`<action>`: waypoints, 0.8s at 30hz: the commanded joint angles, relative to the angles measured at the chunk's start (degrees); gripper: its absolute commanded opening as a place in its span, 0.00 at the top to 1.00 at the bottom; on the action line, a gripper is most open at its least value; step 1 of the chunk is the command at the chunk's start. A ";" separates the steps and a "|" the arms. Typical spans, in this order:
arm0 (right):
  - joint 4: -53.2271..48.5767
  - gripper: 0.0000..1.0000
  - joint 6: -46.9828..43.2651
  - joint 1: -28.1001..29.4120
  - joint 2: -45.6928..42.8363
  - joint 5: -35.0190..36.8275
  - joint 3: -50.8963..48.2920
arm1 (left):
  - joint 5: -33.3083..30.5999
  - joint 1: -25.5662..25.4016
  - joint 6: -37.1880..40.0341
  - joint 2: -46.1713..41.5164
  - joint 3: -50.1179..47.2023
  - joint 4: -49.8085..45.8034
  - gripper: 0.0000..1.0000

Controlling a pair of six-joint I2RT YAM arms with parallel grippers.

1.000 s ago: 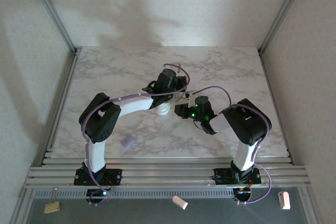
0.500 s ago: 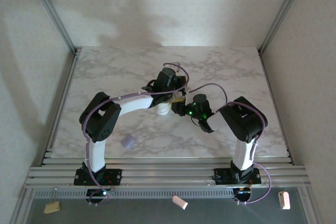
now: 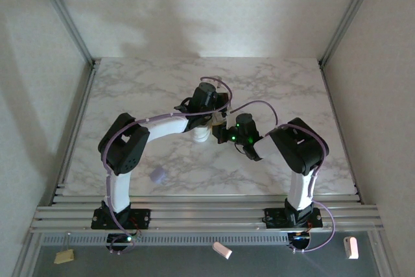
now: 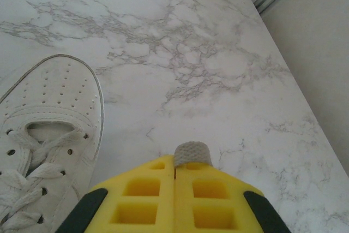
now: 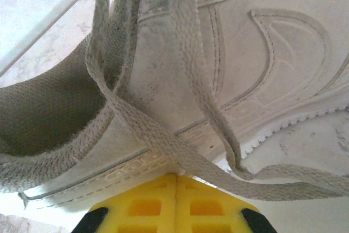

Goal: Tie the shoes

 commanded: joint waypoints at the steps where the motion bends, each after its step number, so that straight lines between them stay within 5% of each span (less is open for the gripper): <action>1: -2.16 1.00 -1.89 0.50 -4.74 -0.47 0.02 | 1.57 -0.05 -0.25 -0.42 -0.50 0.64 1.00; 12: -39.51 1.00 -2.41 0.62 -23.46 -2.77 3.20 | 4.63 -0.68 1.81 -3.84 -5.40 3.39 1.00; 16: -45.24 1.00 -1.75 0.65 -30.39 -2.45 2.90 | 4.77 -1.01 2.35 -5.34 -7.99 4.65 1.00; 21: -47.47 1.00 2.55 -1.24 -36.21 9.48 -0.54 | 3.18 -0.94 2.05 -7.98 -10.49 7.78 1.00; 24: -43.80 0.97 6.57 -5.47 -32.46 5.53 -1.26 | 2.18 -0.92 2.15 -8.81 -9.17 7.99 1.00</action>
